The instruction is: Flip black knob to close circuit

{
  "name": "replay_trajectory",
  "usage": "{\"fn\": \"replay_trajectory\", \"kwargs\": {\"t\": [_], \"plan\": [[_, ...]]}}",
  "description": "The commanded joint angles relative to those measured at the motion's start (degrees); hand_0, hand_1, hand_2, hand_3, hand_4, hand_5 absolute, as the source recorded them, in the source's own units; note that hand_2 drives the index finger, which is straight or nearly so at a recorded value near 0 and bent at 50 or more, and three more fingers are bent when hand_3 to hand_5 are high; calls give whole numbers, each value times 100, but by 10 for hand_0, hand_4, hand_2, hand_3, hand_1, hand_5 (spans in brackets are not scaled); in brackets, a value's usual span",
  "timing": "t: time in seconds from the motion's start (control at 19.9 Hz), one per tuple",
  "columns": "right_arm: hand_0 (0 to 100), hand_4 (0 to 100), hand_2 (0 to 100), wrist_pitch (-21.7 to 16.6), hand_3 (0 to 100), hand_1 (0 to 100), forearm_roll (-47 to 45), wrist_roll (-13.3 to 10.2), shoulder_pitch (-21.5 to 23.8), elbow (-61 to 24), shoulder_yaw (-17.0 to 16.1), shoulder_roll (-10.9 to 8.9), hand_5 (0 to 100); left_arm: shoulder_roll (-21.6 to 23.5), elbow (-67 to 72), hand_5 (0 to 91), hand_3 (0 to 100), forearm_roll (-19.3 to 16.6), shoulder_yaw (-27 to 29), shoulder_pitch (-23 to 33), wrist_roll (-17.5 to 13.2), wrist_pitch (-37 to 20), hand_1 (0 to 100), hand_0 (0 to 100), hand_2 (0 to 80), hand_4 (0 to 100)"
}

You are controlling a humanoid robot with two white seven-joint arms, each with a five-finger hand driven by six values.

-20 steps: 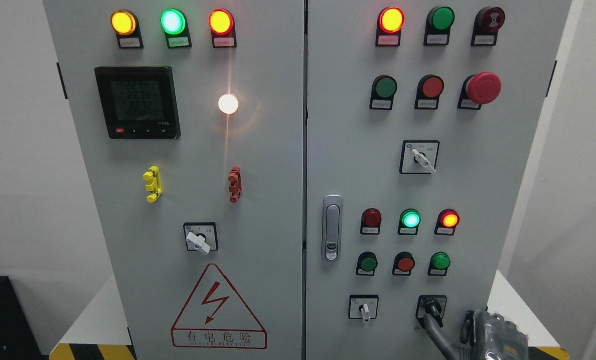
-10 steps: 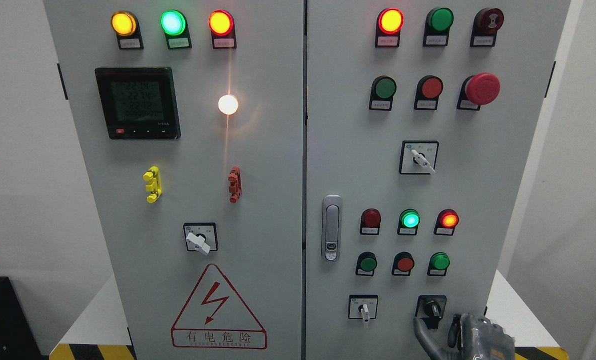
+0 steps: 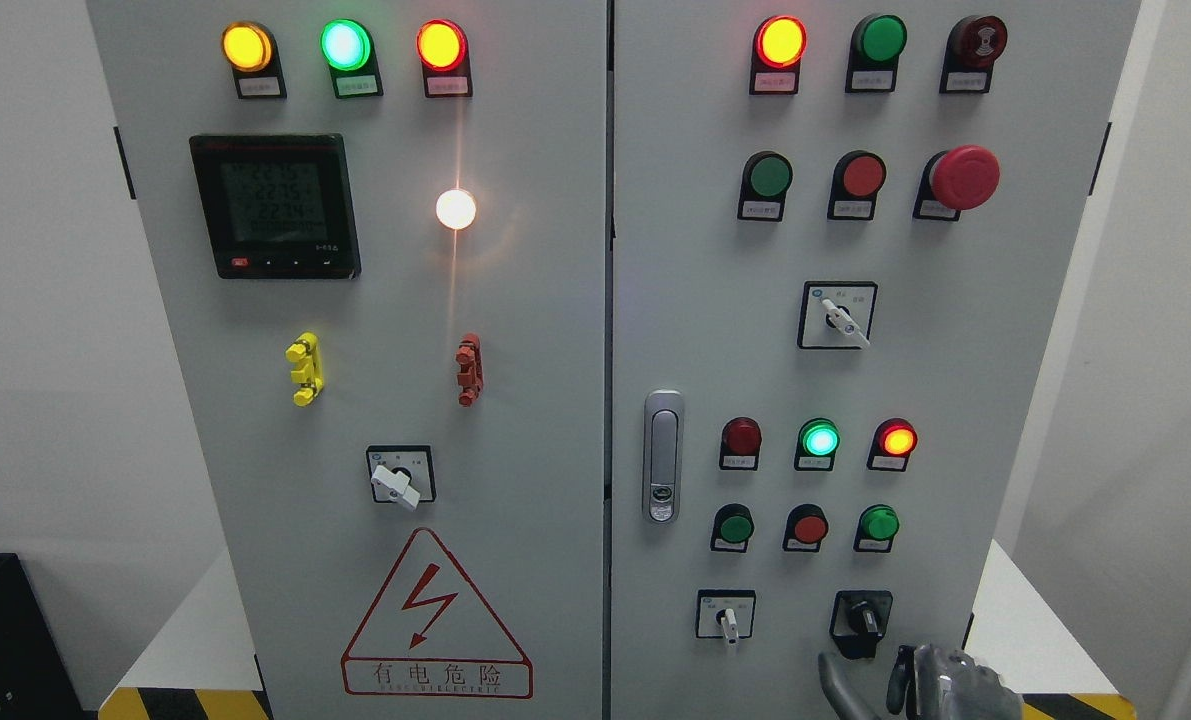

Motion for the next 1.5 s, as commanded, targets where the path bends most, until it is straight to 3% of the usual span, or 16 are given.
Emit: {"fn": "replay_trajectory", "kwargs": {"t": [0.0,0.15,0.35,0.6,0.7,0.9,1.0,1.1,1.25,1.45], "plan": [[0,915,812,-2,1000,66,-451,23,602,-863,218,89,922,0,7,0,0,0,-7,0,-5,-5,556,120,0,0],[0,886,750,-29,987,76,-846,-12,980,-1145,280,256,859,0,-2,0,0,0,2,0,-5,-5,556,120,0,0],[0,817,657,-195,884,82,-1987,-433,1270,-1347,306,248,761,0,-2,0,0,0,-7,0,-5,-5,556,120,0,0],[0,730,573,-968,803,100,-3272,-846,1666,-1391,289,230,647,0,7,0,0,0,-7,0,-5,-5,556,120,0,0],[0,712,536,-1135,777,104,-3571,-873,1859,-1470,288,230,626,0,-2,0,0,0,-7,0,-5,-5,556,120,0,0],[0,541,376,-1416,536,115,-4545,-891,2272,-1637,350,230,508,0,-2,0,0,0,2,0,-5,-5,556,120,0,0],[0,460,298,-1662,451,97,-5081,-760,2352,-1638,341,230,425,0,-2,0,0,0,-7,0,-5,-5,556,120,0,0],[0,340,208,-1856,341,49,-5548,-453,2396,-1620,341,230,302,0,-2,0,0,0,2,0,-5,-5,556,120,0,0],[0,117,58,-2076,163,4,-6049,-162,2492,-1585,297,222,77,0,-2,0,0,9,-7,0,-5,-5,556,120,0,0],[0,0,0,-2427,37,0,-6420,198,2616,-1576,297,222,0,0,-2,0,0,0,-7,0,-5,-5,556,120,0,0]]}}
